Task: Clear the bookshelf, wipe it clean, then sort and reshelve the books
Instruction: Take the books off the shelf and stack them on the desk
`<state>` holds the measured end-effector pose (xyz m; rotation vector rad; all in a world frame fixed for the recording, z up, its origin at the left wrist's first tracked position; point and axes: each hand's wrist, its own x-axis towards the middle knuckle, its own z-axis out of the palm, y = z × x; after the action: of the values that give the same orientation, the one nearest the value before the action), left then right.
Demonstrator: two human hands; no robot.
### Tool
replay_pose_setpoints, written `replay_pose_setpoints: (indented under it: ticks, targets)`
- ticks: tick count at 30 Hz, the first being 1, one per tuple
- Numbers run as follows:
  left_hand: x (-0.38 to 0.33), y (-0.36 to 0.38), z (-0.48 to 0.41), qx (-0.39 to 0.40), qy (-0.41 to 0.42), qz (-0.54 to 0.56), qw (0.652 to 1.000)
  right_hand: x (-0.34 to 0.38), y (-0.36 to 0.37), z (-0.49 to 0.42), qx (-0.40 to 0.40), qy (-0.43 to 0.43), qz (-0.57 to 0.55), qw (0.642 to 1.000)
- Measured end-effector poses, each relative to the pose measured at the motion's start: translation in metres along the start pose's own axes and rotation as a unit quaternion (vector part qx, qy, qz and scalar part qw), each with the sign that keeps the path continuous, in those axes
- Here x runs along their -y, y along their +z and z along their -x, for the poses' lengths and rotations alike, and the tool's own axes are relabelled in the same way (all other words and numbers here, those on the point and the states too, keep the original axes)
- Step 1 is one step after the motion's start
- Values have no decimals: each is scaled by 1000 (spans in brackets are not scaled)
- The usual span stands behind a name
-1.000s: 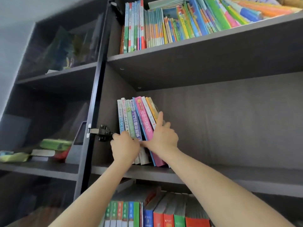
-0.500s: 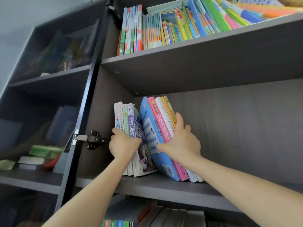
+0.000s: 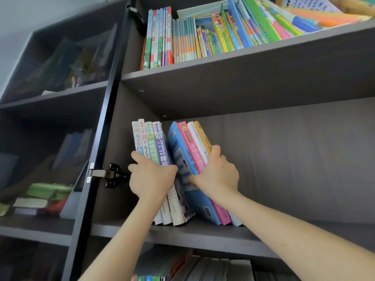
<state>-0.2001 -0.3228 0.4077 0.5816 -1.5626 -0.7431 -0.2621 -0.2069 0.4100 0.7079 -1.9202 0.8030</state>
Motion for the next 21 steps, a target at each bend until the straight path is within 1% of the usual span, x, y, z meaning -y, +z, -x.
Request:
replay_pose_setpoints:
  ticks: [4,7,13,17,21]
  targets:
    - [3,-8,2,5,-2,30,1000,0,-16,10,-9,12,22,1000]
    - [4,-17,5,13,1,67,998,-2,-34,21,-25,9,13,1000]
    - [-13,-48,30,21,39,170,985,0,-83,48,-72,-30,-4,997]
    - [-33,-80,59,37,73,206,975,6,-118,74,-106,-60,-28,992]
    - [-57,-124,102,34,100,233,967,14,-163,113,-140,-88,-53,985]
